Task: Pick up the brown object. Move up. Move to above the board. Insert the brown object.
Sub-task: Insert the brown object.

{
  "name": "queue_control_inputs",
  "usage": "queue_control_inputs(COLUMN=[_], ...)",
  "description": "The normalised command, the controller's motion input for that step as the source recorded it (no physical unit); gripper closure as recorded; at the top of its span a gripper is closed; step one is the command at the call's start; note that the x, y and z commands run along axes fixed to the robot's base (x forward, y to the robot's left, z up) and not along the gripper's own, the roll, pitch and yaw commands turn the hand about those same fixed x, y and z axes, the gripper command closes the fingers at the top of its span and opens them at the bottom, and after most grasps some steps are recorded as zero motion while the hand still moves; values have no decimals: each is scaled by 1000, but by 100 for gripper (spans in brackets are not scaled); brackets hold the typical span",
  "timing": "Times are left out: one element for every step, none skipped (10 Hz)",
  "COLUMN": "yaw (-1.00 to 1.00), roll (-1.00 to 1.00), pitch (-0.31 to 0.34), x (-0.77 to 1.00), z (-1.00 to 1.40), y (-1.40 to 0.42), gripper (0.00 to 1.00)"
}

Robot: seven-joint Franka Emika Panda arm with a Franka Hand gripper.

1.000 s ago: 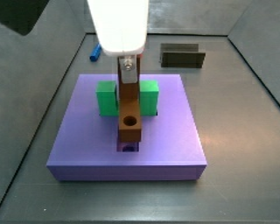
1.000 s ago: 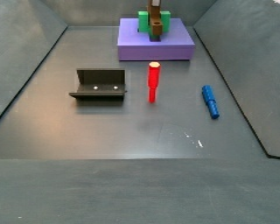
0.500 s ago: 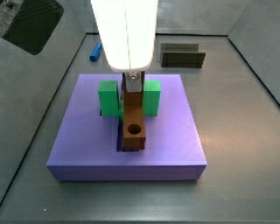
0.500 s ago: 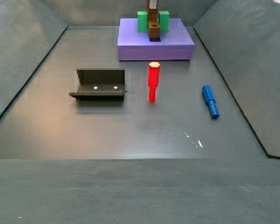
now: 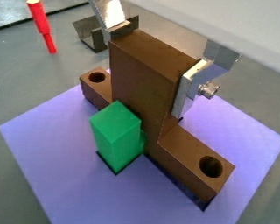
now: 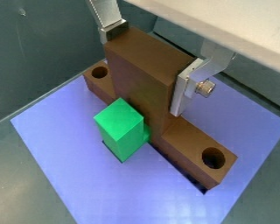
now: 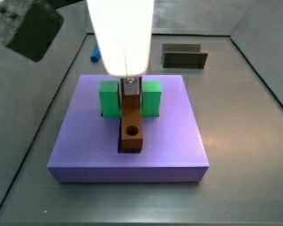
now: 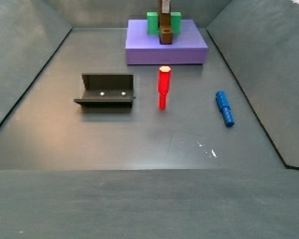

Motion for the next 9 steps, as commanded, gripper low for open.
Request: queue_control_inputs(yaw=[69,29,-37,-129,-194,-180,-237,-191,-94], roll=[-76,-73,0,0,0,13,0,0,1], pitch=[-41,-49,-50,-27,0,0,0,0,4], x=[-183,-197,0,0,129,217,271,60,0], z=[-229,-211,-17,0,0,0,-46,-91,-134], y=[-14,-23,0,0,0,-6,0,0,0], gripper=[100,100,100,100,100,100,100,100,100])
